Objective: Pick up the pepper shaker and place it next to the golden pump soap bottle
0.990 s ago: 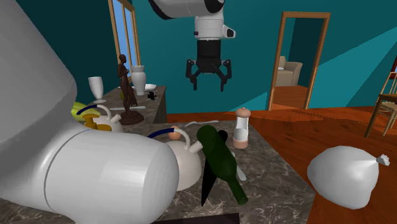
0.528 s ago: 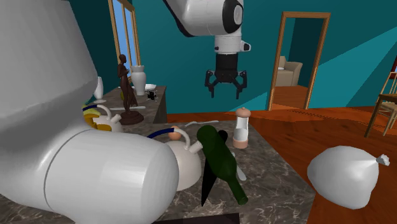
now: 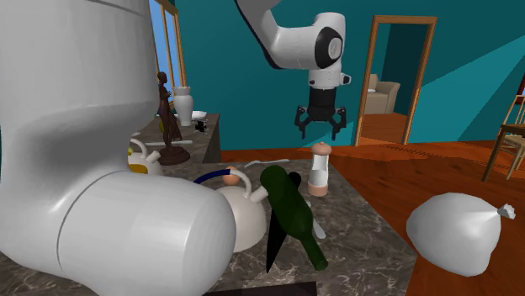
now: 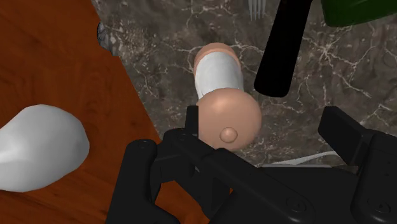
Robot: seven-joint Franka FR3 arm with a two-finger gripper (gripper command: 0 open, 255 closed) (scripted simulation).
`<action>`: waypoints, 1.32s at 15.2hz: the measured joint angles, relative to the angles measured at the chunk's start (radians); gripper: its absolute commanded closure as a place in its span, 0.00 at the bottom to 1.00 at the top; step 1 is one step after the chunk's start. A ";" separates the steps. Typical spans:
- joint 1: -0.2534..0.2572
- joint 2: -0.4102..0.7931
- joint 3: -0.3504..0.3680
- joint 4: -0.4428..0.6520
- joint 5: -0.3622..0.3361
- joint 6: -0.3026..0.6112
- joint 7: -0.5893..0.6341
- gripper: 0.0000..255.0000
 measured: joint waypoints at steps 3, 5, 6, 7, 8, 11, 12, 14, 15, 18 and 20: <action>-0.017 0.078 -0.005 0.053 0.041 0.020 -0.042 0.00; -0.017 0.094 -0.002 0.047 0.049 0.042 -0.046 0.00; -0.019 0.104 -0.002 0.044 0.055 0.054 -0.051 0.00; -0.020 0.114 -0.001 0.043 0.060 0.063 -0.054 0.00; -0.021 0.120 0.000 0.039 0.063 0.073 -0.057 0.00; -0.022 0.133 0.002 0.035 0.071 0.090 -0.061 0.00; -0.022 0.134 0.002 0.034 0.071 0.091 -0.062 0.00; -0.022 0.134 0.002 0.033 0.071 0.093 -0.062 0.00; -0.022 0.134 0.002 0.033 0.071 0.093 -0.062 0.00; -0.022 0.133 0.002 0.033 0.072 0.093 -0.062 1.00; -0.022 0.133 0.002 0.032 0.071 0.093 -0.062 1.00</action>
